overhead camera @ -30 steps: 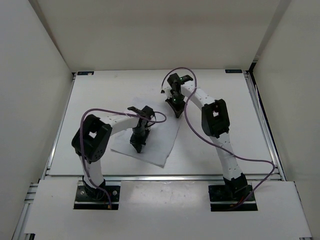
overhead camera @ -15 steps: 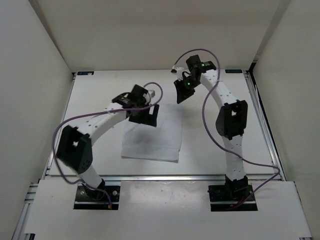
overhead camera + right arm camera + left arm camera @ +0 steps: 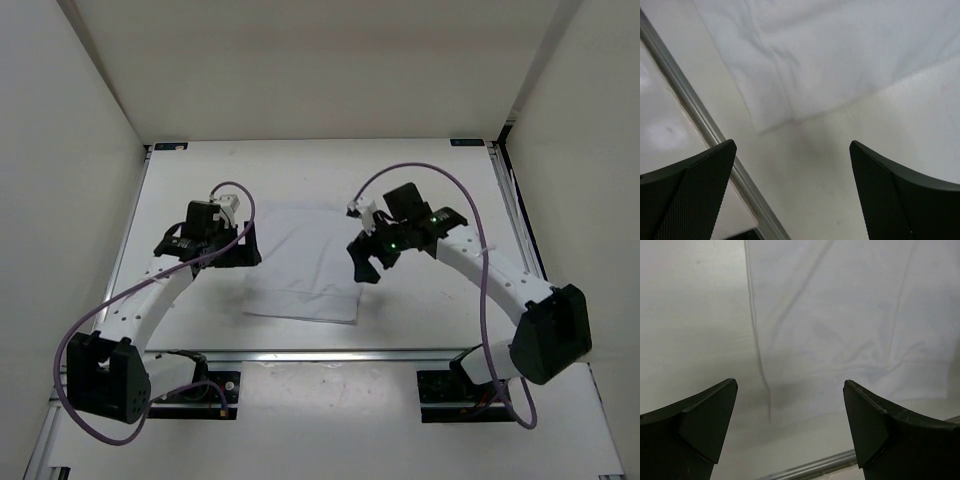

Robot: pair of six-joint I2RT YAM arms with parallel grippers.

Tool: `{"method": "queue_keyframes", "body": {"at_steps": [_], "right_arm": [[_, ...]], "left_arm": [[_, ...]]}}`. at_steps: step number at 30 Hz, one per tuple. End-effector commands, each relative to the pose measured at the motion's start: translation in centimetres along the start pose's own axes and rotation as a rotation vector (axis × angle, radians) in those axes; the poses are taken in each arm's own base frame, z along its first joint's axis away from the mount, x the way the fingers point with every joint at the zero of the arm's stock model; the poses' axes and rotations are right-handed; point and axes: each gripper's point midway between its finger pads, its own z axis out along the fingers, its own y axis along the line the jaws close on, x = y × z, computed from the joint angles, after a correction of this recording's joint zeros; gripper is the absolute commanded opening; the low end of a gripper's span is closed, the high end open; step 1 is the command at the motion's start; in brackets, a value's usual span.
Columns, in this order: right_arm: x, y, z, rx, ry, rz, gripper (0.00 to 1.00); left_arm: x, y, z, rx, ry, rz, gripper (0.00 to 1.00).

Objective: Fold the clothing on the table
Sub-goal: Flatten the skirt out, then fold the skirt

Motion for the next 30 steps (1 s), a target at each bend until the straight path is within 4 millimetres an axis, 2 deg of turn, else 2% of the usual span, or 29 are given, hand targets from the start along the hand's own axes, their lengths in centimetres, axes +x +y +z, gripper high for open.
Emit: {"method": "queue_keyframes", "body": {"at_steps": [1, 2, 3, 4, 5, 7, 9, 10, 13, 15, 16, 18, 19, 21, 23, 25, 28, 30], "right_arm": [[-8.5, -0.7, 0.6, -0.032, -0.178, 0.024, 0.99], [-8.1, -0.4, 1.0, -0.101, -0.194, 0.058, 0.99], [-8.1, -1.6, 0.4, -0.092, -0.225, 0.101, 1.00], [-7.7, -2.2, 0.5, -0.082, -0.218, 0.129, 0.99], [-6.7, -2.8, 1.0, -0.103, -0.186, 0.184, 0.99], [-5.7, -3.6, 0.7, -0.130, -0.198, 0.283, 1.00], [-4.2, -3.0, 1.1, -0.158, -0.183, 0.346, 1.00], [-2.6, -2.4, 1.6, -0.170, -0.153, 0.383, 0.98], [-1.2, -2.8, 1.7, -0.163, -0.150, 0.495, 0.95], [-0.7, -3.0, 1.8, -0.207, -0.151, 0.581, 0.95], [0.2, -2.9, 2.1, -0.221, -0.134, 0.640, 0.95], [1.3, -3.2, 2.2, -0.216, -0.106, 0.725, 0.86], [1.7, -3.4, 2.2, -0.206, -0.105, 0.738, 0.85], [2.7, -2.8, 2.6, -0.212, -0.077, 0.796, 0.85], [2.7, -1.7, 2.9, -0.234, -0.081, 0.828, 0.89], [2.6, -1.6, 3.4, -0.218, -0.092, 0.846, 0.90], [3.8, -0.2, 5.0, -0.215, -0.043, 0.877, 0.90], [4.6, 0.3, 6.5, -0.246, 0.020, 0.914, 0.86]], "left_arm": [[2.3, 0.0, -0.2, 0.029, 0.032, -0.022, 0.99], [3.4, 0.4, 0.2, 0.017, 0.057, -0.030, 0.99], [4.2, 0.6, 0.4, 0.008, 0.081, -0.029, 0.99], [5.0, 0.6, 0.6, 0.001, 0.105, -0.027, 0.99], [5.1, 0.7, 0.5, 0.002, 0.096, -0.023, 0.99], [5.2, 1.4, 0.4, -0.019, 0.096, -0.031, 0.99], [5.2, 2.3, 0.4, -0.029, 0.091, -0.058, 0.99], [5.5, 2.9, 0.6, -0.037, 0.100, -0.070, 0.98], [6.6, 2.7, 1.2, -0.010, 0.141, -0.081, 0.99], [8.0, 2.1, 1.7, 0.022, 0.194, -0.063, 0.99], [9.1, 1.7, 2.0, 0.029, 0.227, -0.051, 0.98], [10.3, 1.1, 2.1, 0.045, 0.271, -0.036, 0.97], [10.9, 0.8, 2.2, 0.049, 0.285, -0.027, 0.97], [11.6, 0.6, 2.2, 0.036, 0.298, -0.026, 0.98], [12.0, 0.3, 2.1, 0.028, 0.314, -0.007, 0.99], [12.0, 0.4, 2.2, 0.008, 0.325, -0.018, 0.99], [13.3, 1.9, 2.6, -0.051, 0.389, -0.049, 0.99], [13.5, 2.3, 2.8, -0.066, 0.424, -0.052, 0.99]]}}
